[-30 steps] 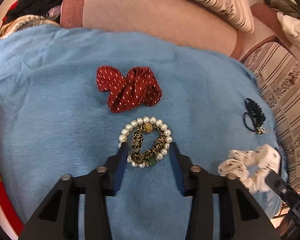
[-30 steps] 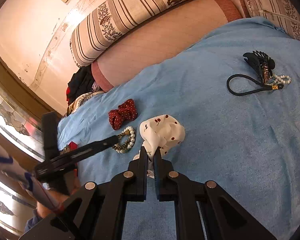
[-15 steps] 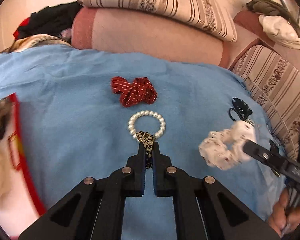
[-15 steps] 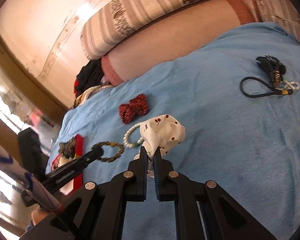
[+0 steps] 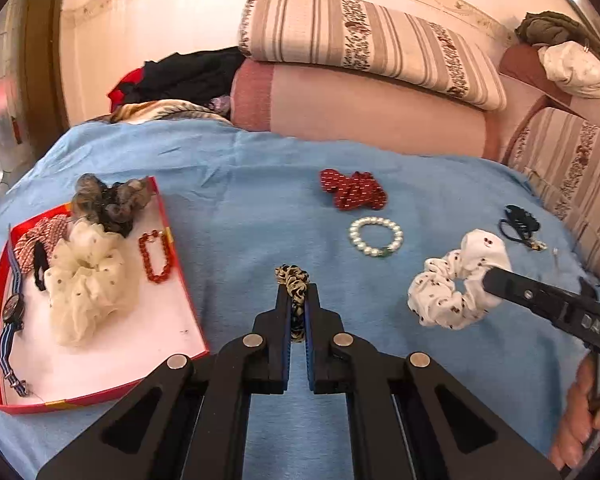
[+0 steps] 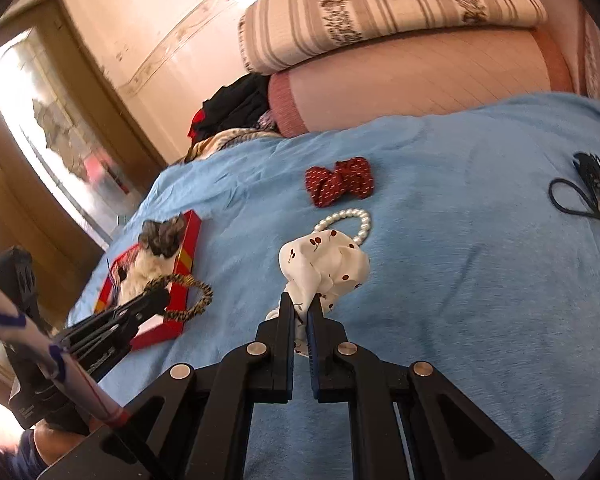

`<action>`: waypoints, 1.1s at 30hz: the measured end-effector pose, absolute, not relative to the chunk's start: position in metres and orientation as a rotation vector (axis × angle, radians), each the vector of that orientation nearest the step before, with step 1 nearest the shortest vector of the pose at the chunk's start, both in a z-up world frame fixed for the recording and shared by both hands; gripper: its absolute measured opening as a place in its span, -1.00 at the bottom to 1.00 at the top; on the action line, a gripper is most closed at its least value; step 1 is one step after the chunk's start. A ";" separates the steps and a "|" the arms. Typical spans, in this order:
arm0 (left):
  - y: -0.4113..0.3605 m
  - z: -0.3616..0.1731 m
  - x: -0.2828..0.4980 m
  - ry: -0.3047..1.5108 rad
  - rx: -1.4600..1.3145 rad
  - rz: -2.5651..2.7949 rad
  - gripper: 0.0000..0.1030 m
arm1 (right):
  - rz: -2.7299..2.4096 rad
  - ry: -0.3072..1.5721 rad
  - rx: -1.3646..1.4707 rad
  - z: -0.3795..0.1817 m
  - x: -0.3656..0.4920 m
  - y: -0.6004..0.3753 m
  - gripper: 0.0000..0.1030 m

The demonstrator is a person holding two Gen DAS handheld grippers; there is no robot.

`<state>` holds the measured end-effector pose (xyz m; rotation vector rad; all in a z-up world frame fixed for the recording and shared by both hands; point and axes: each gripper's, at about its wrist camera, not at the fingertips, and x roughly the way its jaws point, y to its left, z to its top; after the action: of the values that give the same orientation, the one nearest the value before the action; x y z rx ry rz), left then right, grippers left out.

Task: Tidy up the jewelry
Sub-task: 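Carry the leopard-print hair tie and white scrunchie over the tray with both tools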

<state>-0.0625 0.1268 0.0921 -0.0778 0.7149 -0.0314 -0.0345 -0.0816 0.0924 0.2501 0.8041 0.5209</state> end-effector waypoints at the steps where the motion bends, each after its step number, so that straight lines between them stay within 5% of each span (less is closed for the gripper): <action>1: 0.127 0.089 -0.062 0.717 -0.067 -0.022 -0.89 | 0.522 0.800 0.235 0.092 -0.036 -0.078 -0.87; 33: 0.139 0.092 -0.063 0.684 -0.015 0.030 -0.89 | 0.546 0.762 0.249 0.105 -0.070 -0.047 -0.87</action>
<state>-0.0626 0.1389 0.0920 -0.0146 0.6838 0.0304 -0.0699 -0.0466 0.1046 0.2492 0.7624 0.5460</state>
